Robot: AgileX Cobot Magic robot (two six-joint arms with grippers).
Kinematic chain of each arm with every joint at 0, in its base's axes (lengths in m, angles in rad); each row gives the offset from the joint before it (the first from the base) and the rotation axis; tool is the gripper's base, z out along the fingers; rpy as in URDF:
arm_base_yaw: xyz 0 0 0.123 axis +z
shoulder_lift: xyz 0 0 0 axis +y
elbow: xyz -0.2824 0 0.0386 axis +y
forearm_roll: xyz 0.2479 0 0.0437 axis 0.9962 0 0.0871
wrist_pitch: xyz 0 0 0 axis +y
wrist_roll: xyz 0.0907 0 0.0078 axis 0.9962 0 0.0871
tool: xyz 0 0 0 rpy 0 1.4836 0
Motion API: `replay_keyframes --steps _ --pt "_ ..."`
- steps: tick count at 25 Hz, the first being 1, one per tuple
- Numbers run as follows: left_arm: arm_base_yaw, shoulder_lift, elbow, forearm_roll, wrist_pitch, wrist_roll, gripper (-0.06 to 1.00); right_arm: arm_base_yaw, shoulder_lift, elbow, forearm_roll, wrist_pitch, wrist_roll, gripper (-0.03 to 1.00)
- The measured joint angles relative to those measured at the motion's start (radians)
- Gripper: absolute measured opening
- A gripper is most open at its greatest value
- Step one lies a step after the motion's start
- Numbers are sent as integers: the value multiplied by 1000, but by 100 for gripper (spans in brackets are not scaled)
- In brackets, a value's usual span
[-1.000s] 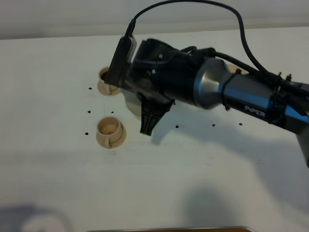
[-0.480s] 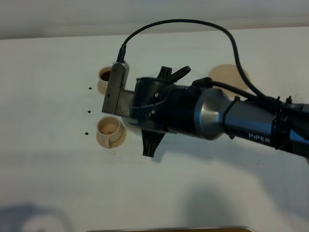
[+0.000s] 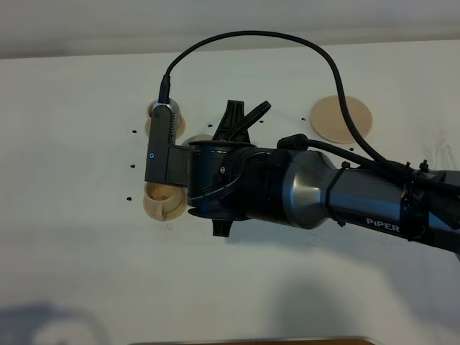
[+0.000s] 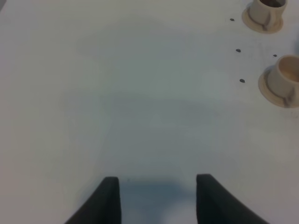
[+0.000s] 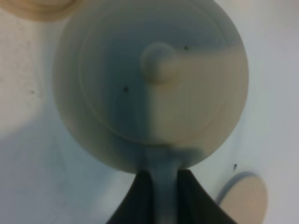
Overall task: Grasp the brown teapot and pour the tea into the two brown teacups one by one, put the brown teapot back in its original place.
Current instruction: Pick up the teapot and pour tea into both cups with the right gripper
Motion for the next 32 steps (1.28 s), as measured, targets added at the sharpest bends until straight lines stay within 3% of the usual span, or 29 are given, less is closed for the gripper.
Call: replay_keyframes --steps 32 --pt "0 0 0 0 0 0 44 41 23 71 -212 -59 29 9"
